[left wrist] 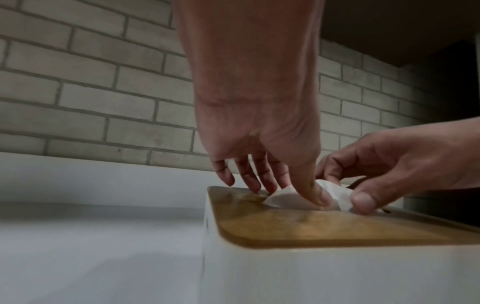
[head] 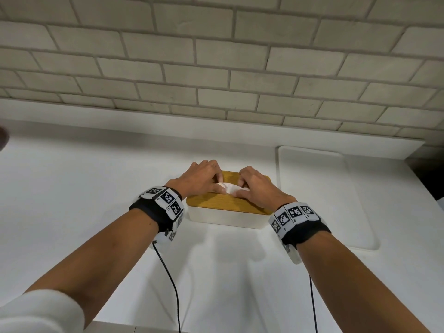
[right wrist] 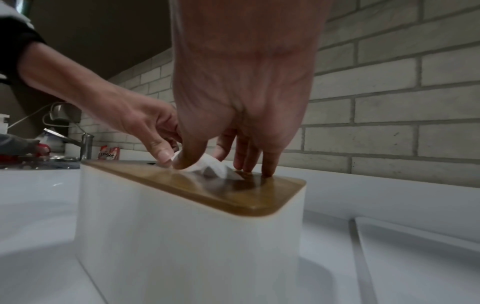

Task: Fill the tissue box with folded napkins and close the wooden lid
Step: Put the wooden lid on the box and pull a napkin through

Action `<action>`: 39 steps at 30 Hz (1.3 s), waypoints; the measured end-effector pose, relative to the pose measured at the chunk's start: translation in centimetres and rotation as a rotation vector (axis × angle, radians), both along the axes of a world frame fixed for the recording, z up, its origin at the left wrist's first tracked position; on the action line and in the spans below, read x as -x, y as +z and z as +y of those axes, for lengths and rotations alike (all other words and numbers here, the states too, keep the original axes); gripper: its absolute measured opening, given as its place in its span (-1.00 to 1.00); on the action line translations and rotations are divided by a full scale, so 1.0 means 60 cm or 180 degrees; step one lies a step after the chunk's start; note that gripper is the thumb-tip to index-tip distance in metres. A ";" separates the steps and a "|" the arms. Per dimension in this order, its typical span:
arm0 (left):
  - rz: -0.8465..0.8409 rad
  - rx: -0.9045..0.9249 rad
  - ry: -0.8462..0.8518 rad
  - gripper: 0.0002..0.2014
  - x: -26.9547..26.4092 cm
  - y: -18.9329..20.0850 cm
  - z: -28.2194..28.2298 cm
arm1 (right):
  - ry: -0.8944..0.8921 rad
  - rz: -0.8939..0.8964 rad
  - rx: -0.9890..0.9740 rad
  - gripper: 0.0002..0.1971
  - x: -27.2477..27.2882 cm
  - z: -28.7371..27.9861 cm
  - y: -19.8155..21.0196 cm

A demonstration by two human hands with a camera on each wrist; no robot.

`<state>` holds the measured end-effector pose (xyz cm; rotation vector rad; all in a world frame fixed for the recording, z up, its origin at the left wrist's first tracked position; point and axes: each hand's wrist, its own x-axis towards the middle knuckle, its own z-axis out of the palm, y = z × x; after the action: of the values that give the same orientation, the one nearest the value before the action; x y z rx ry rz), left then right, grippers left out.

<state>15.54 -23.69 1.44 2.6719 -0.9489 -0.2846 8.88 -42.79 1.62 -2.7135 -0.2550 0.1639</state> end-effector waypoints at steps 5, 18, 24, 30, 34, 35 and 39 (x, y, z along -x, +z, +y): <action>0.0014 0.0048 -0.0024 -0.82 0.005 0.002 -0.007 | -0.0022 -0.0038 0.0212 -0.78 -0.009 0.012 -0.001; -0.0453 -0.0171 0.0018 -0.72 0.017 0.003 0.005 | -0.0125 -0.0424 0.0341 -0.65 0.004 0.029 -0.009; -0.0933 -0.0349 -0.0301 -0.75 0.027 0.014 0.007 | -0.0152 -0.0679 0.0578 -0.78 0.012 0.030 0.004; -0.0720 -0.0420 -0.0108 -0.82 0.036 0.013 -0.010 | -0.0275 -0.0506 0.0390 -0.78 0.008 0.026 0.002; -0.0803 -0.0430 -0.0126 -0.88 0.028 0.006 0.016 | -0.0298 -0.0349 0.0357 -0.79 0.017 0.016 -0.003; -0.0851 -0.0434 -0.0152 -0.87 0.026 0.003 0.019 | -0.0261 -0.0352 0.0324 -0.82 0.018 0.015 -0.003; -0.0660 -0.0233 -0.0126 -0.87 0.025 -0.005 0.024 | -0.0280 -0.0227 -0.0056 -0.79 0.011 0.004 0.002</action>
<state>14.03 -22.23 1.17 2.7933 -1.0716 -0.0516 8.20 -42.56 1.75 -2.7101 -0.1566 0.0395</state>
